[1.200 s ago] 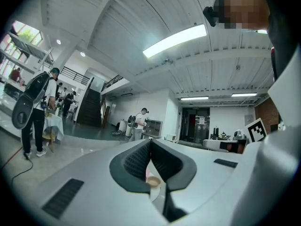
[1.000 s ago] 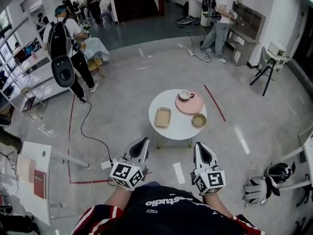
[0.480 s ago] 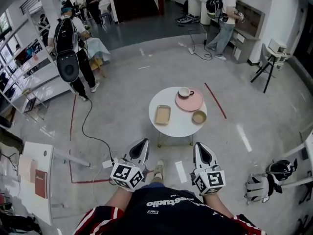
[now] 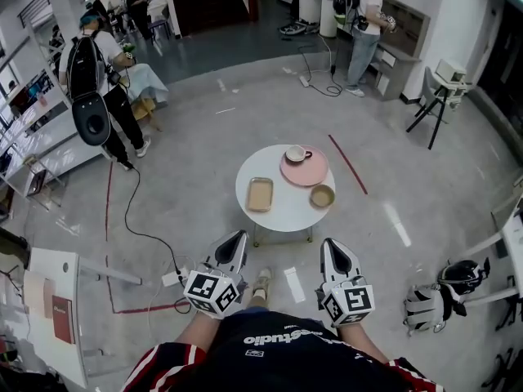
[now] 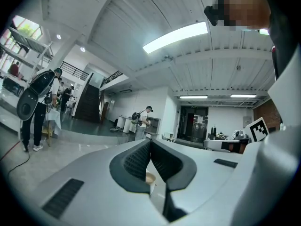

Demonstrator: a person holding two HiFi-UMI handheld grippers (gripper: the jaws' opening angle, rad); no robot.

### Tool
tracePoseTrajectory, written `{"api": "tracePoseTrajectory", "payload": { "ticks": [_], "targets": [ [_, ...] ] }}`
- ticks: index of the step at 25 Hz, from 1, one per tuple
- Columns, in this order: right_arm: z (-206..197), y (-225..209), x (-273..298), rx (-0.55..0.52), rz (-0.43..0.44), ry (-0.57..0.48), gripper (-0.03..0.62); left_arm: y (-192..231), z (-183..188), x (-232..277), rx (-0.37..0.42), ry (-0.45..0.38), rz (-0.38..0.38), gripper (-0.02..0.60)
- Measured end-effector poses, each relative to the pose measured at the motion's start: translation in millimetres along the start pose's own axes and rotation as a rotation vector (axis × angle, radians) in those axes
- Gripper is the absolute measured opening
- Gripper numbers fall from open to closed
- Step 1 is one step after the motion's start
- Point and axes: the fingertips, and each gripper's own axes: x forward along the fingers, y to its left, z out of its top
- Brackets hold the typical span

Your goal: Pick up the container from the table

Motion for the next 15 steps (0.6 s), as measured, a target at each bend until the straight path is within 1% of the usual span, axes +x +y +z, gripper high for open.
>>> {"api": "tracePoseTrajectory", "payload": {
  "ticks": [7, 15],
  "targets": [
    [9.6, -21.4, 43.7, -0.009, -0.012, -0.010, 0.016, 22.9, 11.5, 46.2, -0.002, -0.016, -0.017, 0.025],
    [28.5, -45.9, 114.1, -0.029, -0.024, -0.026, 0.015, 60.3, 36.1, 109.6, 0.003, -0.037, -0.038, 0.025]
  ]
}}
